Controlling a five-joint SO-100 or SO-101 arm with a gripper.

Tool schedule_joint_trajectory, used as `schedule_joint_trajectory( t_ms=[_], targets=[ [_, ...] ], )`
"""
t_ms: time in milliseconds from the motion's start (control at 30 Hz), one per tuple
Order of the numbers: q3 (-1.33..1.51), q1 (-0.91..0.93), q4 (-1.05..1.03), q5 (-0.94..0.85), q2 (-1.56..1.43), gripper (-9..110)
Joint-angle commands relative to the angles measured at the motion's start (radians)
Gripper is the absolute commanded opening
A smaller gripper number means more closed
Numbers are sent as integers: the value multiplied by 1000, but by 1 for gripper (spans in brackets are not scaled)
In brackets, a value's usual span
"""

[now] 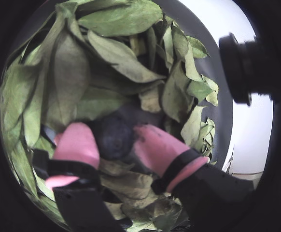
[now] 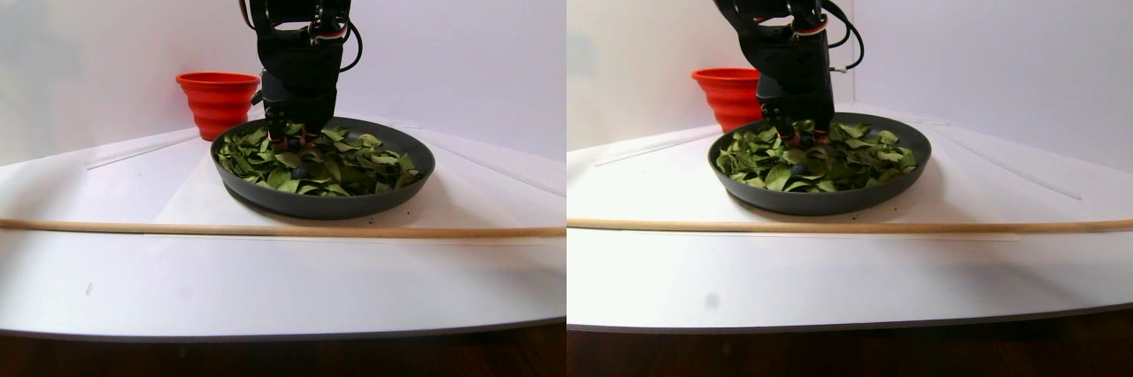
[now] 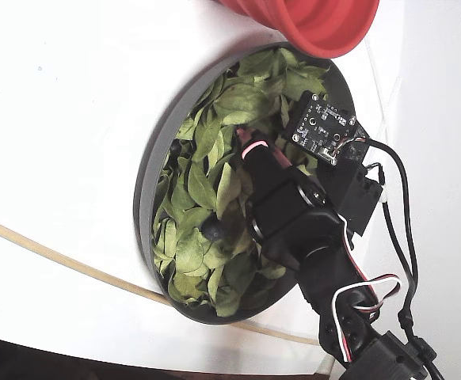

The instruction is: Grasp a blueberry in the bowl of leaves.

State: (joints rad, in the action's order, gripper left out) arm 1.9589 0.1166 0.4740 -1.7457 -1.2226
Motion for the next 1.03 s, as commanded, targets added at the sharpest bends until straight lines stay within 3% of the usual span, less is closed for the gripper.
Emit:
schedule_joint_trajectory(
  t_ms=[0, 1000],
  targets=[
    [-29, 15, 9, 5, -26, 14],
    [3, -25, -86, 5, -253, 14]
  ],
)
